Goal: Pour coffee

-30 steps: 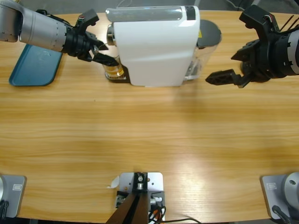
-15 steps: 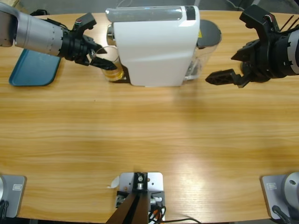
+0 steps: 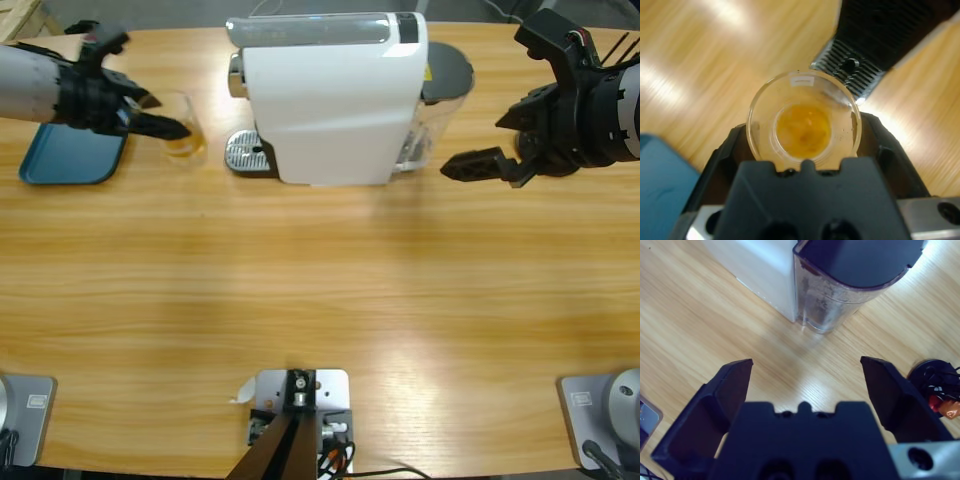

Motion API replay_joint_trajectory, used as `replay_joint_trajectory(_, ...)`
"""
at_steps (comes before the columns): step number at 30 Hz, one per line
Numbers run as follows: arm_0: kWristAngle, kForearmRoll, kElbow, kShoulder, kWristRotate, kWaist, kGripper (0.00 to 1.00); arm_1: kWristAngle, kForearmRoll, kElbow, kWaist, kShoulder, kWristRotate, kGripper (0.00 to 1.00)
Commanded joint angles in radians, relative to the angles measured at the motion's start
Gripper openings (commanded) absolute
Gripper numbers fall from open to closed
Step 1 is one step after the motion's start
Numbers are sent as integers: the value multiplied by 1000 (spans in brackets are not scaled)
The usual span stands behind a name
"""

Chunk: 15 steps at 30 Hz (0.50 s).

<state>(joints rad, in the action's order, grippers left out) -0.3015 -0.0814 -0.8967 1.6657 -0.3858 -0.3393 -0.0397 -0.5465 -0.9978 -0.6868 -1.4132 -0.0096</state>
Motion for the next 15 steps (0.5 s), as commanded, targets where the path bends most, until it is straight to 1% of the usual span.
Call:
replay_joint_trajectory(1, 86, -4, 75, -142, 144, 207, 0, 9, 5, 21, -13, 26, 11, 964)
replay_joint_trajectory(4, 158, -5, 82, -137, 194, 276, 0, 9, 5, 21, -14, 20, 11, 964)
replay_joint_trajectory(9, 299, 6, 82, -72, 239, 334, 0, 9, 7, 19, -14, 5, 10, 964)
replay_joint_trajectory(15, 303, 90, 91, 29, 263, 344, 0, 9, 21, 18, -14, -26, 10, 965)
